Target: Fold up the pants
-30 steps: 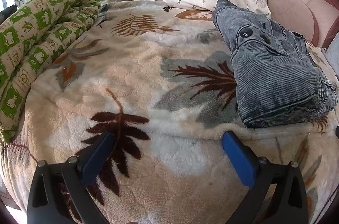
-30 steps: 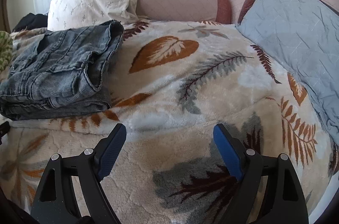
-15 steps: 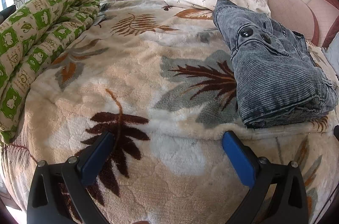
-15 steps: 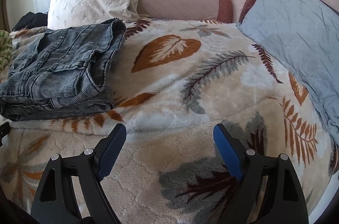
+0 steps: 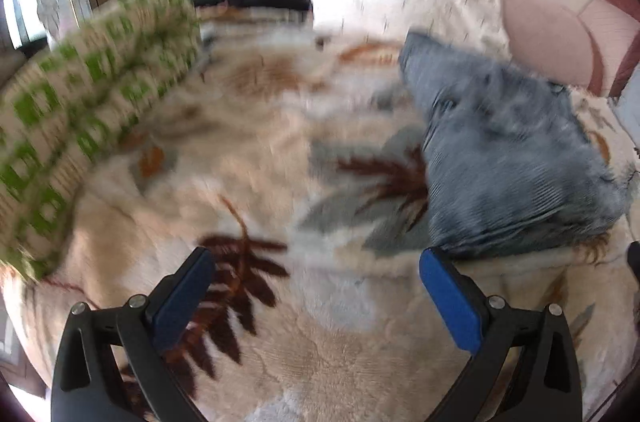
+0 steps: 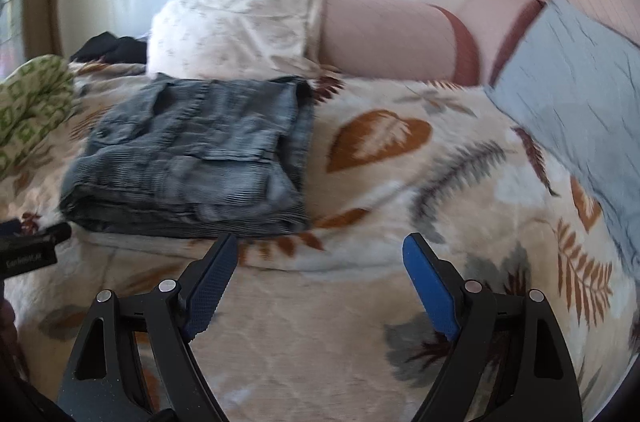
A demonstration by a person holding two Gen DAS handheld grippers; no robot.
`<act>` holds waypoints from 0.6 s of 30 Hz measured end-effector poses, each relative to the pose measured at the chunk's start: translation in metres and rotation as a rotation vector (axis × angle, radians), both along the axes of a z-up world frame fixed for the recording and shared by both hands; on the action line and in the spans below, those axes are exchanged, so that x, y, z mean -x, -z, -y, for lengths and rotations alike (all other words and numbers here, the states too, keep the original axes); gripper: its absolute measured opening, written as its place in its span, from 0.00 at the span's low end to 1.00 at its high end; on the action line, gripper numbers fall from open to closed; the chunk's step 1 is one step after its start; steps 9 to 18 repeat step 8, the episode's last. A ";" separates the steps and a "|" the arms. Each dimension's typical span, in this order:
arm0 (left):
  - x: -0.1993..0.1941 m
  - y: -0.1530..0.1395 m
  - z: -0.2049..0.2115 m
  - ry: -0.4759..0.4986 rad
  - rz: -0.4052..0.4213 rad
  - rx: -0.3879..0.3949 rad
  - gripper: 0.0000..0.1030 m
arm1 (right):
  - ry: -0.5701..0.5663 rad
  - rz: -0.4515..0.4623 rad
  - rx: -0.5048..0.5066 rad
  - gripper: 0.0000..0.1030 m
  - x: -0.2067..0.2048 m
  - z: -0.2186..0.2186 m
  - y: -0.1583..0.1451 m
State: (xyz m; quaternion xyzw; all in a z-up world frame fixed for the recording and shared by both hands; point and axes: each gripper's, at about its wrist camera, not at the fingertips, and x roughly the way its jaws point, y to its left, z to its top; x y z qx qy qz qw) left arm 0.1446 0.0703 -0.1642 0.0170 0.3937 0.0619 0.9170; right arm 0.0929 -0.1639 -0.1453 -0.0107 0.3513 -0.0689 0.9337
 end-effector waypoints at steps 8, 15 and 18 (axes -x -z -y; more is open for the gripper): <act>0.028 -0.036 0.006 0.108 0.157 0.094 1.00 | -0.104 0.068 0.059 0.82 0.013 -0.030 -0.013; 0.028 -0.036 0.006 0.108 0.157 0.094 1.00 | -0.104 0.068 0.059 0.82 0.013 -0.030 -0.013; 0.028 -0.036 0.006 0.108 0.157 0.094 1.00 | -0.104 0.068 0.059 0.82 0.013 -0.030 -0.013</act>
